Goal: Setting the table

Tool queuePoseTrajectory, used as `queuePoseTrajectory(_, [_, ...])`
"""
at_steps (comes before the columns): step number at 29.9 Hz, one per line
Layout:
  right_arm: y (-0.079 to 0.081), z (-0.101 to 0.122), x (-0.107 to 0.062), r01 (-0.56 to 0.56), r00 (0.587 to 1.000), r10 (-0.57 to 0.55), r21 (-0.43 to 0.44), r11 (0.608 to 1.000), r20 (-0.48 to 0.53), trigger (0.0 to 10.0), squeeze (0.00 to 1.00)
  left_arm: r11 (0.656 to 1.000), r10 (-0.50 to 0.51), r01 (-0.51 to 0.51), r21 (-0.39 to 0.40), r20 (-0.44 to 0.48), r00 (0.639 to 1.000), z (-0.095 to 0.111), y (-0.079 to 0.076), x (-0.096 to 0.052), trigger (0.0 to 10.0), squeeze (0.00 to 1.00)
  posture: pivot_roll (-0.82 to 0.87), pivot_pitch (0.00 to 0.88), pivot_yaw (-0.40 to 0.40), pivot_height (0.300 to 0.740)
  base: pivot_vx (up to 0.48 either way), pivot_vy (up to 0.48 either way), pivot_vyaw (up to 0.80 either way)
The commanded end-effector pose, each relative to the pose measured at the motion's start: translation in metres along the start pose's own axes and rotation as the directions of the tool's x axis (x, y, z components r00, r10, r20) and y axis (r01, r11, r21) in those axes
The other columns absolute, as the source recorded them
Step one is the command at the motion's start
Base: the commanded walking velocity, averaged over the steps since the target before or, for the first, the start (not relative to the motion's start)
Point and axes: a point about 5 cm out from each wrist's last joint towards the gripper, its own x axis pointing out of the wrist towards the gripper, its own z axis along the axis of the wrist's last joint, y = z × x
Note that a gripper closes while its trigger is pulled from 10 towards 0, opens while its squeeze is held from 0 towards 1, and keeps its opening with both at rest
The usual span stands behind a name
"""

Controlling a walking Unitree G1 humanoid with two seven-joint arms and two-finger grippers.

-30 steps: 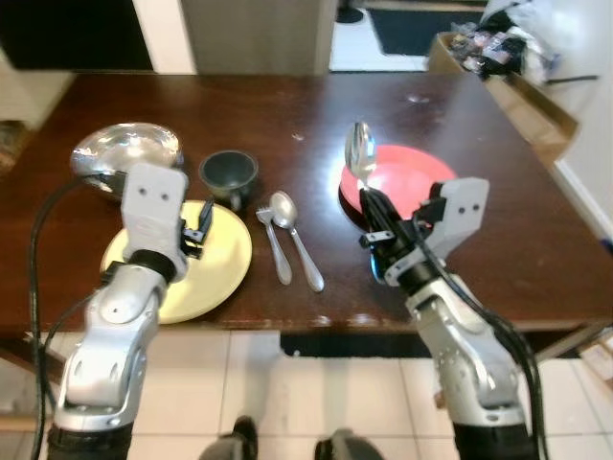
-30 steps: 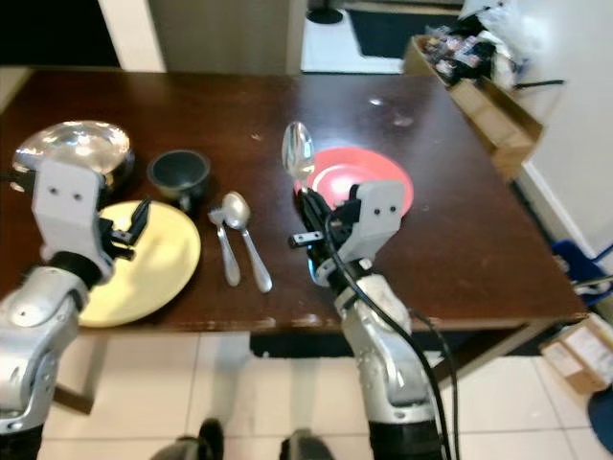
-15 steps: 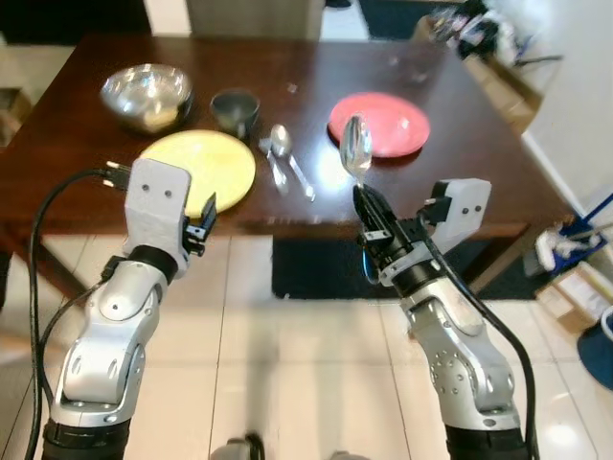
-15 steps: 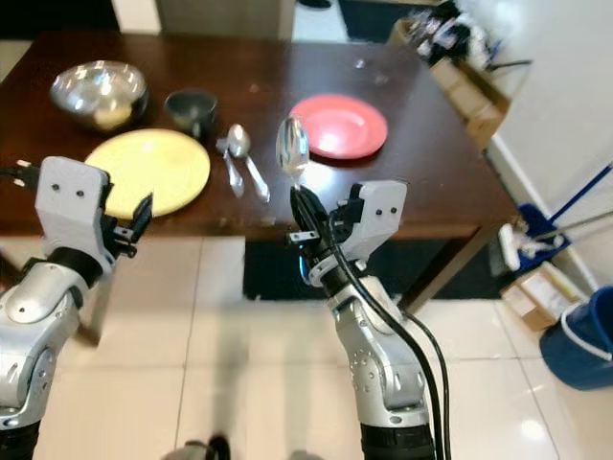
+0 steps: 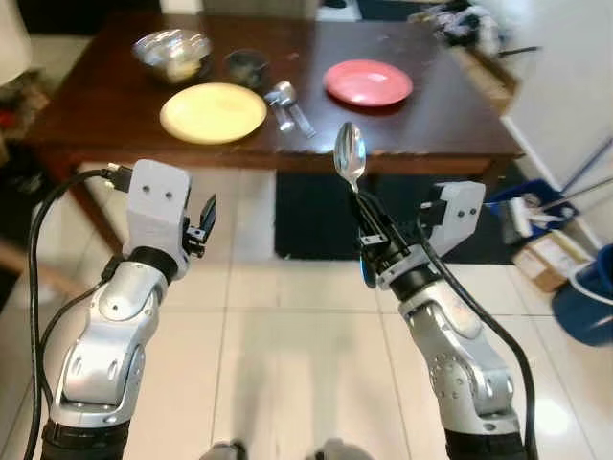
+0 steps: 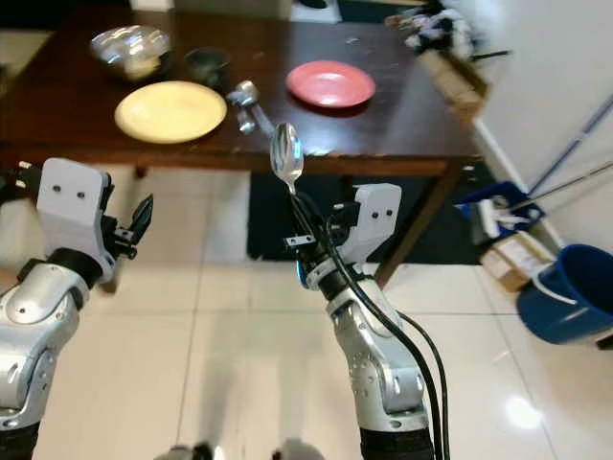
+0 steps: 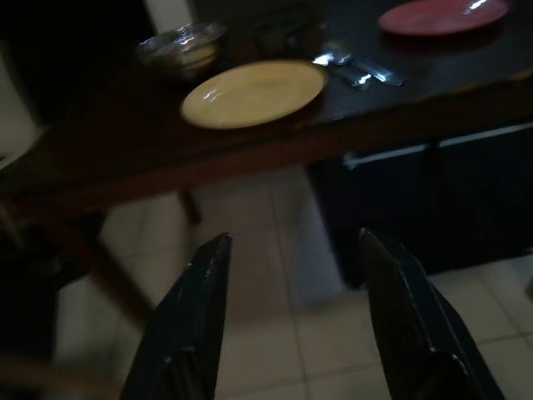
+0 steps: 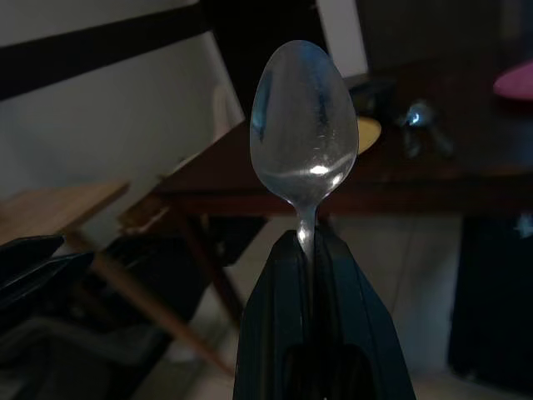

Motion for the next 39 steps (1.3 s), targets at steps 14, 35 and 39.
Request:
queuePoseTrajectory(14, [-0.0065,-0.0001,-0.0047,0.034,0.999,-0.034,0.015,0.999,-0.003,10.0,0.00,0.999,-0.050,0.050,-0.002,0.016,0.999,0.0026,-0.0098,0.0014,10.0,0.00,-0.06,0.059,0.016,0.740,-0.047,0.000,0.00])
queuePoseTrajectory(35, [-0.0035,-0.0013,-0.0039,-0.001,1.000,0.000,-0.064,0.998,-0.025,10.0,0.00,0.999,-0.044,0.044,0.003,0.029,0.999,0.0029,-0.0102,0.0019,10.0,0.00,-0.06,0.058,0.014,0.740,0.433,0.000,0.23])
queuePoseTrajectory(39, [-0.0016,-0.0022,-0.0040,-0.017,0.999,0.014,-0.084,0.996,-0.032,10.0,0.00,0.999,-0.042,0.042,0.003,0.029,0.999,0.0029,-0.0101,0.0020,10.0,0.00,-0.06,0.058,0.014,0.740,0.480,0.000,0.78])
